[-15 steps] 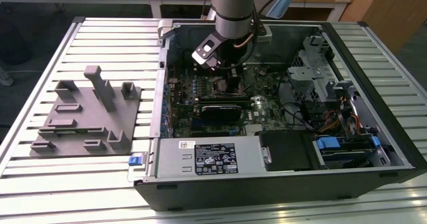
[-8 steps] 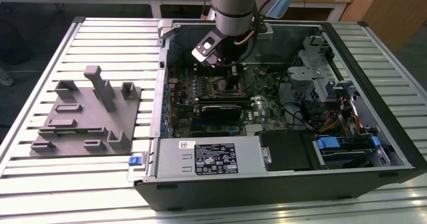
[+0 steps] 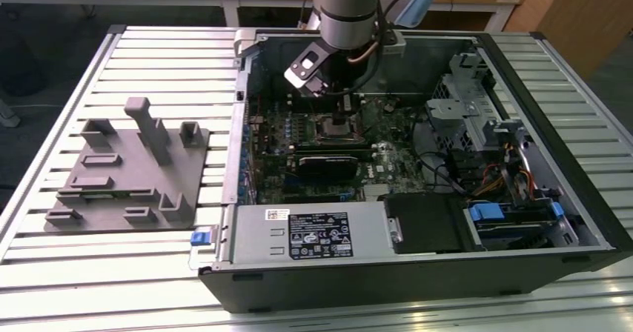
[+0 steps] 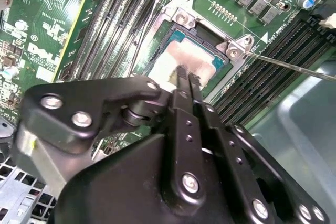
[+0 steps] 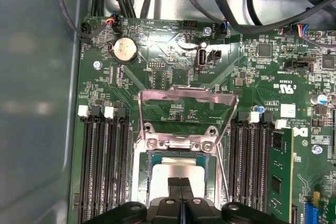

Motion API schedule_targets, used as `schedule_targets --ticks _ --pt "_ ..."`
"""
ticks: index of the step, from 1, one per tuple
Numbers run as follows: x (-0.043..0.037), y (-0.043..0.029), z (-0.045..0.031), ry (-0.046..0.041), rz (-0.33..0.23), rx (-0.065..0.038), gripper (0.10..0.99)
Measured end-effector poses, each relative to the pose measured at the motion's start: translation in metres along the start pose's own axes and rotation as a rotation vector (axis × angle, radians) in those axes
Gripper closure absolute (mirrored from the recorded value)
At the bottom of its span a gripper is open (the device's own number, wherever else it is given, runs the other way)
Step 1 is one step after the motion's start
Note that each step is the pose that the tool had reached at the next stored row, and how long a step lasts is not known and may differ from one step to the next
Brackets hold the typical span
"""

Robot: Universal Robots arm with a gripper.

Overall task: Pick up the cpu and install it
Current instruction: 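Place the cpu into insertion slot, then close the cpu cover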

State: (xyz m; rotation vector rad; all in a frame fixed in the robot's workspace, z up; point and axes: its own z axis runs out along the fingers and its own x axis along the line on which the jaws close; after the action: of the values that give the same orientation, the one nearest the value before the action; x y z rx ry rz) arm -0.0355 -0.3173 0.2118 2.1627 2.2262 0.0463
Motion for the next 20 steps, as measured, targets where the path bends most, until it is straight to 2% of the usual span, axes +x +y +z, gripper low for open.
schedule_targets --ticks 20 --pt "-0.0001 0.0008 -0.0158 0.0001 0.0 0.0 0.98"
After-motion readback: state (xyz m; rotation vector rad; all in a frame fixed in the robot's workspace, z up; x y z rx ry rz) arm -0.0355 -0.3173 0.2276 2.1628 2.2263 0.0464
